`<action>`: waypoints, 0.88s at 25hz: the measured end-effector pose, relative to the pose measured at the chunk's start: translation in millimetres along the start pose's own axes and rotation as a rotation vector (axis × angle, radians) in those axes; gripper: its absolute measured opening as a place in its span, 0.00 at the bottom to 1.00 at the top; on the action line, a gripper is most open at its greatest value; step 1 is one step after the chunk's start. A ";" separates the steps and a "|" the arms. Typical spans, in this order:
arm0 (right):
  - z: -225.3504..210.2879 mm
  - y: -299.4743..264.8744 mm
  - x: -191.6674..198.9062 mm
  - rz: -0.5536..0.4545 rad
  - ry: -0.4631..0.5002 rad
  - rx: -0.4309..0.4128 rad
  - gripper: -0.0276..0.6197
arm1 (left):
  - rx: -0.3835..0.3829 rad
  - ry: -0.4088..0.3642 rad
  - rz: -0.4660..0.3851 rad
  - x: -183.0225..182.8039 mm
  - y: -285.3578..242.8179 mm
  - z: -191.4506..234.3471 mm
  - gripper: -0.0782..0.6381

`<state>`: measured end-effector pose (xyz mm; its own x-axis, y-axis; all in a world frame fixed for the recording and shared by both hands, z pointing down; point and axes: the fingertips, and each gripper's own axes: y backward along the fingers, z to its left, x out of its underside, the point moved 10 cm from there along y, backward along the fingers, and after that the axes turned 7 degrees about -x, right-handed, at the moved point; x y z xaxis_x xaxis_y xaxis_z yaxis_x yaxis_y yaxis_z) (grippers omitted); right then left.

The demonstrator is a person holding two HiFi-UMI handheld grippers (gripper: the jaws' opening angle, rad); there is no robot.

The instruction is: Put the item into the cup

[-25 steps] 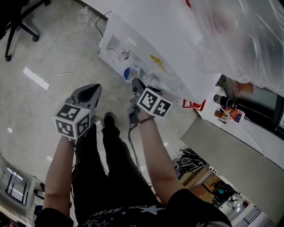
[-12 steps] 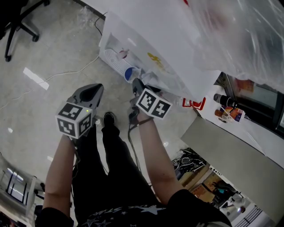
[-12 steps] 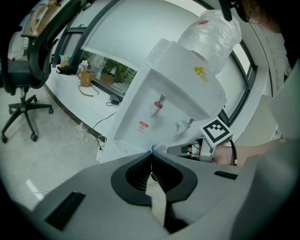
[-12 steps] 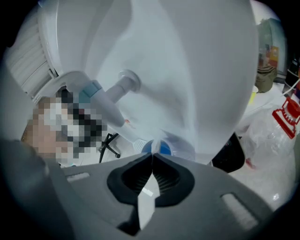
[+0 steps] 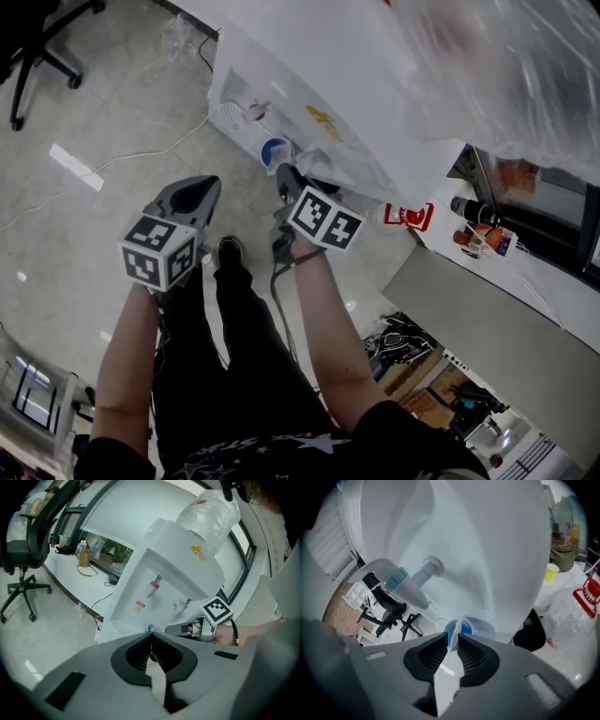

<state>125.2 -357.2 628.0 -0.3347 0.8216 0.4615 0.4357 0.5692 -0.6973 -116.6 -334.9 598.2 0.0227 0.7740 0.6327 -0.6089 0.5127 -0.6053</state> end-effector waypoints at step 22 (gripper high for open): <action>11.3 53.6 8.6 -0.010 -0.002 -0.063 0.14 | -0.050 -0.017 -0.025 -2.1 26.3 -35.7 0.12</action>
<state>136.2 -320.0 588.4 -0.3409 0.8159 0.4671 0.4843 0.5782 -0.6566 -104.3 -309.7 563.8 0.0238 0.7542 0.6562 -0.5679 0.5504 -0.6120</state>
